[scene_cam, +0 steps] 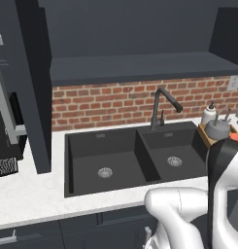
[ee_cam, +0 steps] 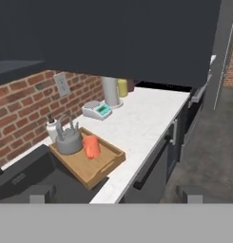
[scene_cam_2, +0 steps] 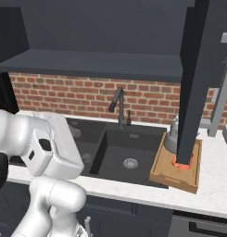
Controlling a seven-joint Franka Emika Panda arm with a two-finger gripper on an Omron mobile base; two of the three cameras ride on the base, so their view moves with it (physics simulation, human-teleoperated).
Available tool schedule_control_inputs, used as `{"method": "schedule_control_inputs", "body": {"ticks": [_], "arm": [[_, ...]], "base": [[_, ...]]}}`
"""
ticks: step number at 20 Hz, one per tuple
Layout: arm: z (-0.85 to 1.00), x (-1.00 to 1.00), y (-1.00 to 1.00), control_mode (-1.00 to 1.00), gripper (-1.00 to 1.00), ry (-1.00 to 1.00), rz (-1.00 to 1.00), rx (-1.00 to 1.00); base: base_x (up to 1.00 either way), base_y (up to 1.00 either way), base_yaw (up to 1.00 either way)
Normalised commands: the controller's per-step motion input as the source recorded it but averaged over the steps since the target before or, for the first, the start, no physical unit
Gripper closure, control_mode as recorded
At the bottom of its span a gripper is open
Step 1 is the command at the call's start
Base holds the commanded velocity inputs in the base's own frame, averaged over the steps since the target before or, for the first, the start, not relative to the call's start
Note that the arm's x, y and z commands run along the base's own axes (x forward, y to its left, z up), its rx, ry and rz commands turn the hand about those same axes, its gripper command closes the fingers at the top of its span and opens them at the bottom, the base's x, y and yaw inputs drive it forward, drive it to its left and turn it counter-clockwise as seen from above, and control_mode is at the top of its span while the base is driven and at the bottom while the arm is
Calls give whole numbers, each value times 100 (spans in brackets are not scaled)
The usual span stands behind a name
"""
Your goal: Pick the kettle from the counter and place it on the tray. Then pick the mug from the cabinet and place it on the tray. Then close the cabinet doors.
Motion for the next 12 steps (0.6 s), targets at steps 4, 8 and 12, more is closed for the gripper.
{"method": "schedule_control_inputs", "body": {"ticks": [4,8,12], "arm": [[19,-27,8,-100,-100,-5,0,0],[20,-23,9,-100,-100,-6,0,0],[19,-13,8,-100,-100,-5,0,0]], "base": [[0,0,0],[0,0,0],[0,0,0]]}}
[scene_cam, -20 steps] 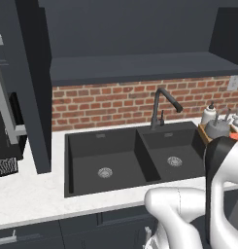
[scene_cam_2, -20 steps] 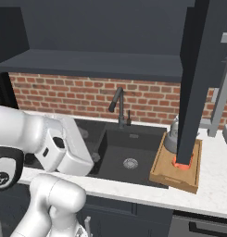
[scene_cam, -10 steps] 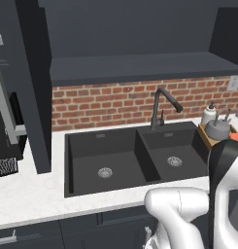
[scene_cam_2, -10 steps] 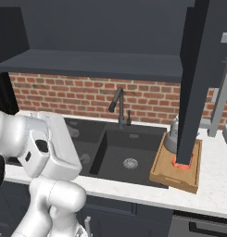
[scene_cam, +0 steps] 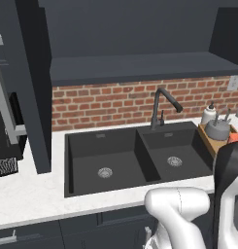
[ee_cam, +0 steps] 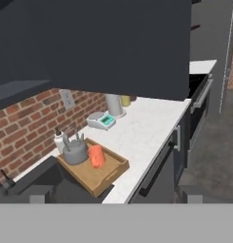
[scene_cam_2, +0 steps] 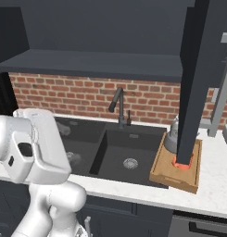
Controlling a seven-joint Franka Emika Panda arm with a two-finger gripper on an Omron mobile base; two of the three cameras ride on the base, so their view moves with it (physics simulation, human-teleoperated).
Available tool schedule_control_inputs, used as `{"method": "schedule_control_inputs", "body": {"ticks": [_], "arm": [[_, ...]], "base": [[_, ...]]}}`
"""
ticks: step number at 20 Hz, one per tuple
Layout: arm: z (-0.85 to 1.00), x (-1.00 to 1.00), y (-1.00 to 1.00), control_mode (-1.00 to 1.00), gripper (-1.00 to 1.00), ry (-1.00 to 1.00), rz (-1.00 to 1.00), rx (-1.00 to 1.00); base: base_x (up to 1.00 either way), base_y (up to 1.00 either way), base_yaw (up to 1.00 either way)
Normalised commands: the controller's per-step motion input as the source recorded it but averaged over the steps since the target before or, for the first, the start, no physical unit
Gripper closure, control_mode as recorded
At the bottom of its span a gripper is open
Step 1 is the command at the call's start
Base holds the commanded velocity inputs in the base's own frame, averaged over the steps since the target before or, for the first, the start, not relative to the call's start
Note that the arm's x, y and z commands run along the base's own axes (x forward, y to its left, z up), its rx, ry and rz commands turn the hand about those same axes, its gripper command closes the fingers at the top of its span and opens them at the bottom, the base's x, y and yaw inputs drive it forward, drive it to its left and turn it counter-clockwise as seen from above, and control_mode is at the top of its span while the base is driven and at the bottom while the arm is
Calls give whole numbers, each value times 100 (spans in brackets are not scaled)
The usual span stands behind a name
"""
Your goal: Pick the kettle from the counter and place it on the tray. Then pick the mug from the cabinet and place it on the tray. Then close the cabinet doors.
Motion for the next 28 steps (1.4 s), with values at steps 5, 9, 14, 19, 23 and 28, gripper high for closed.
{"method": "schedule_control_inputs", "body": {"ticks": [5,9,14,19,23,28], "arm": [[16,-6,12,-100,-100,0,0,0],[13,-11,15,-100,-100,0,-1,0],[11,-23,1,-100,-100,-8,-9,0],[18,-21,-12,-100,-100,-32,-11,0],[26,-17,-39,-100,-100,-41,-1,0],[26,-21,-60,-100,-100,-39,0,15]], "base": [[0,0,0],[0,0,0],[0,0,0],[0,0,0],[0,0,0],[0,0,0]]}}
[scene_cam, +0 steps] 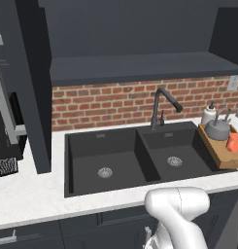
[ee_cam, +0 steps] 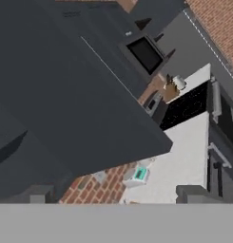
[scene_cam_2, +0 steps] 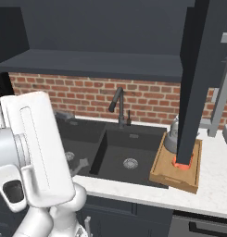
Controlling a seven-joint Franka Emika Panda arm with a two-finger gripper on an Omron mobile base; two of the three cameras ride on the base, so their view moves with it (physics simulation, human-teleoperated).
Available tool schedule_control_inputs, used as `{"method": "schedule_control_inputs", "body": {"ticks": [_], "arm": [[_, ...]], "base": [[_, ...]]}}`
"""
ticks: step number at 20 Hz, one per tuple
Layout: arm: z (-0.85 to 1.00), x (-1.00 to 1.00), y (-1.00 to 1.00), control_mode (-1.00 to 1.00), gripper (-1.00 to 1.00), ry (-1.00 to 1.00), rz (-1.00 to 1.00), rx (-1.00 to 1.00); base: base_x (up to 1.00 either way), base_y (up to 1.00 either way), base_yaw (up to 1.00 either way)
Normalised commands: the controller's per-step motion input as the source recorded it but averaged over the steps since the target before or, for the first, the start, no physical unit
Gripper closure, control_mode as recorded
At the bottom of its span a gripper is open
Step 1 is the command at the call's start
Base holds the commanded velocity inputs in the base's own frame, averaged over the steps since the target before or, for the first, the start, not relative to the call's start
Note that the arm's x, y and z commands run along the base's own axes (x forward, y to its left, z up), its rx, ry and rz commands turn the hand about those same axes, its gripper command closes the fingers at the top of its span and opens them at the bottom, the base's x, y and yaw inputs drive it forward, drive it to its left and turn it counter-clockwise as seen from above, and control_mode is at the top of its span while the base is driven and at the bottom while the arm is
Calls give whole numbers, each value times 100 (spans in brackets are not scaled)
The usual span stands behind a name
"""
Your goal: Pick the kettle from the counter and place it on the tray. Then pick the mug from the cabinet and place it on the tray. Then close the cabinet doors.
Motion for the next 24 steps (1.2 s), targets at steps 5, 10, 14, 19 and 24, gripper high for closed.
{"method": "schedule_control_inputs", "body": {"ticks": [5,10,14,19,24], "arm": [[27,-8,-57,-100,-100,-27,-1,25],[20,1,-52,-100,-100,-16,-10,26],[16,0,-42,-100,-100,-15,-16,22],[1,-1,-55,-100,-100,-20,-20,14],[-2,0,-60,-100,-100,-18,-17,1]], "base": [[0,0,0],[0,0,0],[0,0,0],[0,0,0],[0,0,0]]}}
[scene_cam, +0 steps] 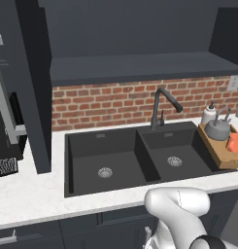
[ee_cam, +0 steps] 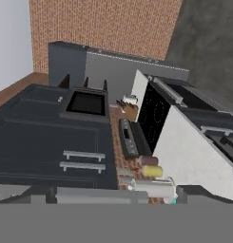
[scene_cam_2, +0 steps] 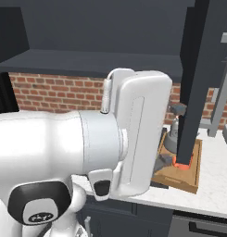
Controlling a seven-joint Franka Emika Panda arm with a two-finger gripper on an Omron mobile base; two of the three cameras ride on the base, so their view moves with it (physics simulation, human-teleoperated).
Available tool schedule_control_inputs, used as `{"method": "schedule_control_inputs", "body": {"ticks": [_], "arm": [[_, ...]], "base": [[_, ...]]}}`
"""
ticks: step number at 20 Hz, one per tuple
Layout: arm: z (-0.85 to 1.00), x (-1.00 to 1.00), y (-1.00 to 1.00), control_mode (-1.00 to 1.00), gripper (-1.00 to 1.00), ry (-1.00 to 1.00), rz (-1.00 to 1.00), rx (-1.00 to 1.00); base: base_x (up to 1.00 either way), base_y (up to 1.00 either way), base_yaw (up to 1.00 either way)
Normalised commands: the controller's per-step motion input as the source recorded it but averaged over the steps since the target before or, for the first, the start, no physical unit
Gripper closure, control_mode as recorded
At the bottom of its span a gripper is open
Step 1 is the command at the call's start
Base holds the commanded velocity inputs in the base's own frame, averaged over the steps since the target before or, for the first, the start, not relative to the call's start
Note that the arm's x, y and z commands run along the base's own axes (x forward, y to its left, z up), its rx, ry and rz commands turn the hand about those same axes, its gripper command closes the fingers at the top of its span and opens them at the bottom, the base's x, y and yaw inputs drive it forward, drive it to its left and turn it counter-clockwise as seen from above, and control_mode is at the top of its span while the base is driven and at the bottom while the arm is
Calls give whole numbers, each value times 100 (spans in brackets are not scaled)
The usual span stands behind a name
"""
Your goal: Pick the kettle from the counter and place it on the tray. Then pick the mug from the cabinet and place it on the tray. Then close the cabinet doors.
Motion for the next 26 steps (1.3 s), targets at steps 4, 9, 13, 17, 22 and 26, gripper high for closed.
{"method": "schedule_control_inputs", "body": {"ticks": [4,9,13,17,22,26], "arm": [[-4,0,-53,-100,-100,-7,-13,0],[-11,-2,-31,-100,-100,-1,-6,-5],[-7,7,-30,-100,-100,3,-2,-13],[-10,2,-21,-100,-100,7,0,-18],[-1,2,-15,-100,-100,0,0,-11],[3,18,-2,-100,-100,0,0,-1]], "base": [[0,0,0],[0,0,0],[0,0,0],[0,0,0],[0,0,0],[0,0,0]]}}
